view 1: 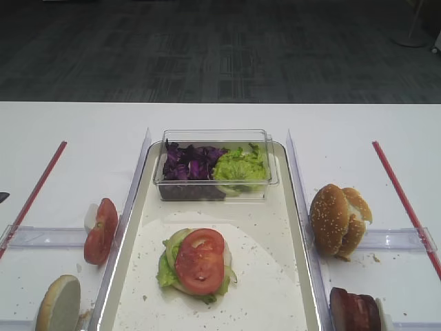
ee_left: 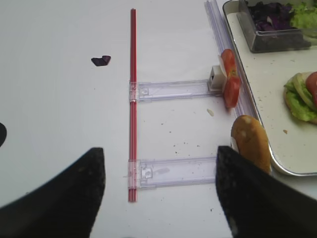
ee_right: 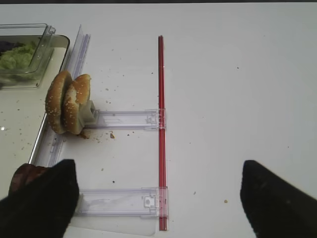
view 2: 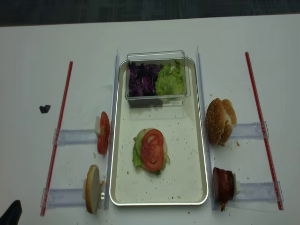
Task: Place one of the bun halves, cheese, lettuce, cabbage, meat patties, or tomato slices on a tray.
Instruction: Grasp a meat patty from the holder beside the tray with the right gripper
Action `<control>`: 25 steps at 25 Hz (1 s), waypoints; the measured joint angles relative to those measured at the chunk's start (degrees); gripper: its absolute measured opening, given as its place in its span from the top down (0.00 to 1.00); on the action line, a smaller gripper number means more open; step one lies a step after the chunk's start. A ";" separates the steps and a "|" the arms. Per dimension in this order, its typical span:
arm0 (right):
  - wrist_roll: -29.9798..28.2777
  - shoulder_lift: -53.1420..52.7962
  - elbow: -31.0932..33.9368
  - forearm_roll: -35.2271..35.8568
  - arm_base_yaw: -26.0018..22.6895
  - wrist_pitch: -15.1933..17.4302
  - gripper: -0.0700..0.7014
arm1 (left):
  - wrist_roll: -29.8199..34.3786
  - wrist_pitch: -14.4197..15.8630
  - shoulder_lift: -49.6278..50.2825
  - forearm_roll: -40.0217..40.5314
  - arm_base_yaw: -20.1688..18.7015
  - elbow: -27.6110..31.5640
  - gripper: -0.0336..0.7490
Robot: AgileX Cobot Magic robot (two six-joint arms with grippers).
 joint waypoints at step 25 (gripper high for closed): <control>2.38 47.21 -10.83 5.15 0.00 0.09 0.03 | 0.00 0.00 0.00 0.00 0.00 0.00 0.40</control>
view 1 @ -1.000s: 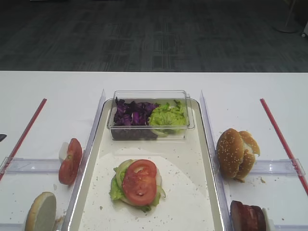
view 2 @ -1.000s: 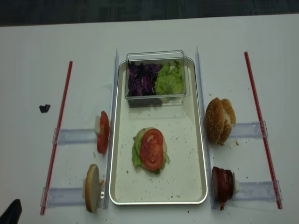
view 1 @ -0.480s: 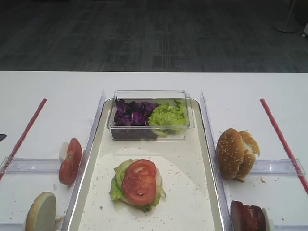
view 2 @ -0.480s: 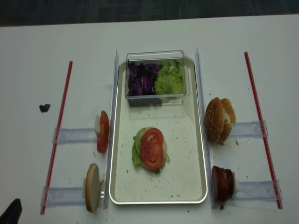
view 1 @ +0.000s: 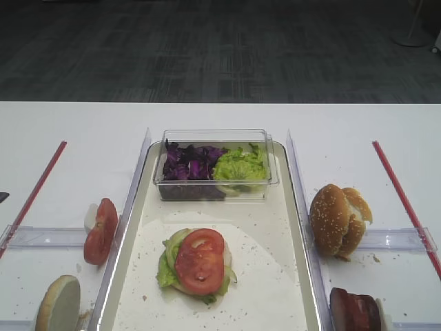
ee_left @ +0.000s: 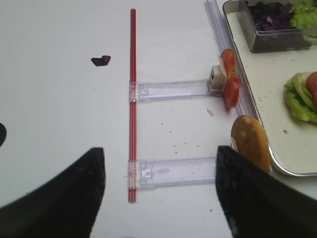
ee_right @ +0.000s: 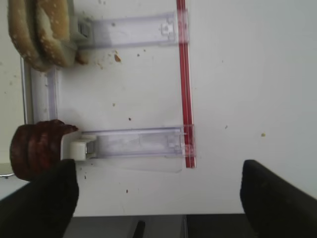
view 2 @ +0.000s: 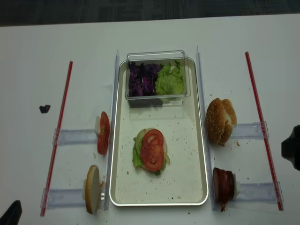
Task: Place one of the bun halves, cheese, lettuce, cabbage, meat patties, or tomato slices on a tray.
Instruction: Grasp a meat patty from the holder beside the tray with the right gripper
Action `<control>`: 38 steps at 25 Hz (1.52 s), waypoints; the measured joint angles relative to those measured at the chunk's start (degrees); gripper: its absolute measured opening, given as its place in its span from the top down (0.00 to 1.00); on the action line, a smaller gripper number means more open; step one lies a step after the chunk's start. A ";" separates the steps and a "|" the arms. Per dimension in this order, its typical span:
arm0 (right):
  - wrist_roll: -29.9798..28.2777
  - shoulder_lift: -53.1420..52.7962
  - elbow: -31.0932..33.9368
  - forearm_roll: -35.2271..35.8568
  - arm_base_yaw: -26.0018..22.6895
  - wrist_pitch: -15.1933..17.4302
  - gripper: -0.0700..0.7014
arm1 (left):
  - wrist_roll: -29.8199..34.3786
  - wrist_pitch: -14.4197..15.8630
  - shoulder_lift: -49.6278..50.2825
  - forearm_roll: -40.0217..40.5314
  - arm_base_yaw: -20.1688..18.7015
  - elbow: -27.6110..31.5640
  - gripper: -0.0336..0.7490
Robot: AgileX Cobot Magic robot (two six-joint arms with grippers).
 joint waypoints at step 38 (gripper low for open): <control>-3.35 16.40 -0.13 7.39 6.16 2.03 0.03 | 0.00 0.00 0.00 0.00 0.00 0.00 0.40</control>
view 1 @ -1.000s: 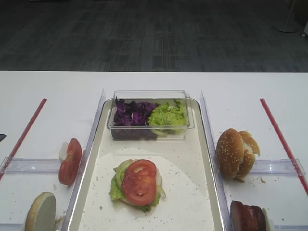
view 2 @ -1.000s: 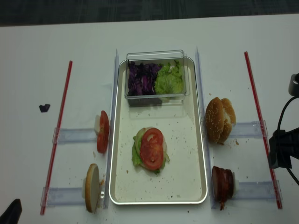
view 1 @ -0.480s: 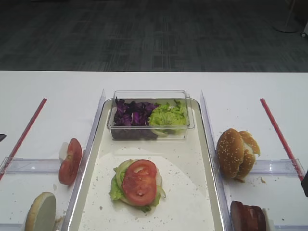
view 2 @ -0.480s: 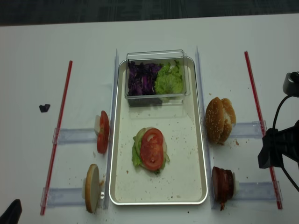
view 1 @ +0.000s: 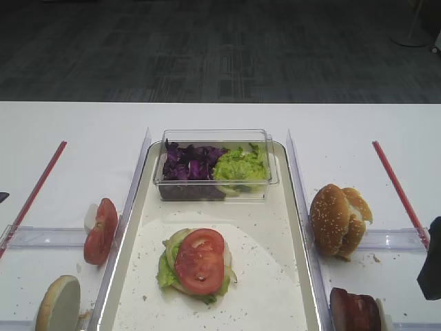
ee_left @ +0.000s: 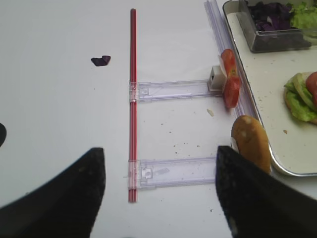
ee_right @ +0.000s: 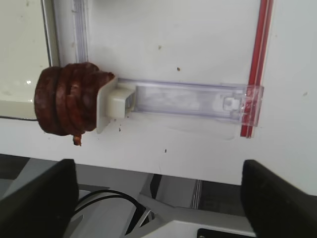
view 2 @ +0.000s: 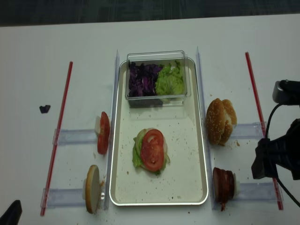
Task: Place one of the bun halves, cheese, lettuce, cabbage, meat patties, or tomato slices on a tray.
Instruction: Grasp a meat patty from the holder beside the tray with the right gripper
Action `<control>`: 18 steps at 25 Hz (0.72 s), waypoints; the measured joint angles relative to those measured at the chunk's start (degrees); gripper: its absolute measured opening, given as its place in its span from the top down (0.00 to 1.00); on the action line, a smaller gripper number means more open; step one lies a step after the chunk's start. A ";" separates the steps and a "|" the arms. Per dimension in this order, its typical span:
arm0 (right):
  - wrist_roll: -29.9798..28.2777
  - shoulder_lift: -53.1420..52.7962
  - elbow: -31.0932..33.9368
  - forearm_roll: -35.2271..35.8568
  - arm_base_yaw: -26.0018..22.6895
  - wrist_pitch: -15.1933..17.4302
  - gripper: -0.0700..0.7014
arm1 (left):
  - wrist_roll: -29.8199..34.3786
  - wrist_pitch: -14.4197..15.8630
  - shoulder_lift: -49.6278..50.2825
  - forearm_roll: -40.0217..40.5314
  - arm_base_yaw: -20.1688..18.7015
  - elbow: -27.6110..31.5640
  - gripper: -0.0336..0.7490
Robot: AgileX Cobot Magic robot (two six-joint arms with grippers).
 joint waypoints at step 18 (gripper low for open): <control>10.22 0.00 -2.19 1.01 24.00 1.55 0.03 | 0.00 0.00 0.00 0.00 0.00 0.00 0.40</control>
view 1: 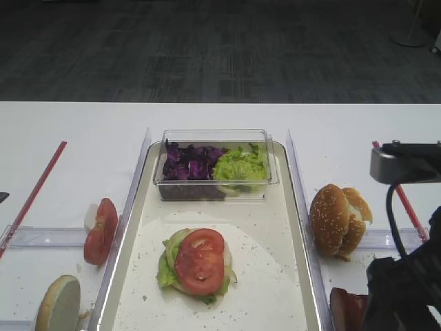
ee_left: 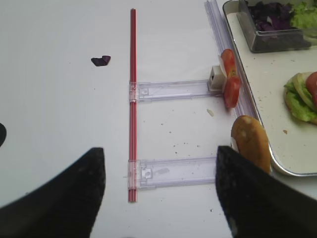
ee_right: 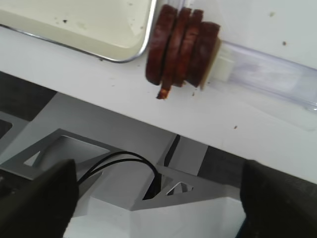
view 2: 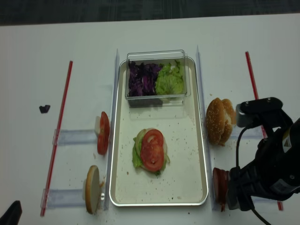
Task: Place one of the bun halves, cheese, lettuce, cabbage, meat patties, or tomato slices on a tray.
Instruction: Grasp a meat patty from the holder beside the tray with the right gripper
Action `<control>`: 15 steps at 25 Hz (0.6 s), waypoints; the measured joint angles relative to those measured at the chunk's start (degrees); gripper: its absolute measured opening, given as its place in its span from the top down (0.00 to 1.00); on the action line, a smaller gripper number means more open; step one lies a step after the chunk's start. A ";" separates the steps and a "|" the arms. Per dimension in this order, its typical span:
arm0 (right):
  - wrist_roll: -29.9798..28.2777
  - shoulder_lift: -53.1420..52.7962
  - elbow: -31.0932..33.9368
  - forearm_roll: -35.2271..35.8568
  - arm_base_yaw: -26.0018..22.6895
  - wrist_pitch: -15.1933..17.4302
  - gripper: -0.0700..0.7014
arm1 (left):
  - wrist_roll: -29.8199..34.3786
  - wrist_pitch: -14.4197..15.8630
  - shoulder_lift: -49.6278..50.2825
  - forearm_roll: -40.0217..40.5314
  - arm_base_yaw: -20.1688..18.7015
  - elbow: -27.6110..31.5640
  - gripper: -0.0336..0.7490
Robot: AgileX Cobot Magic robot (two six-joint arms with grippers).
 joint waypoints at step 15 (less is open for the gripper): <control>11.47 0.74 -3.37 -0.06 12.03 1.67 0.03 | 0.00 0.00 0.00 0.00 0.00 0.00 0.40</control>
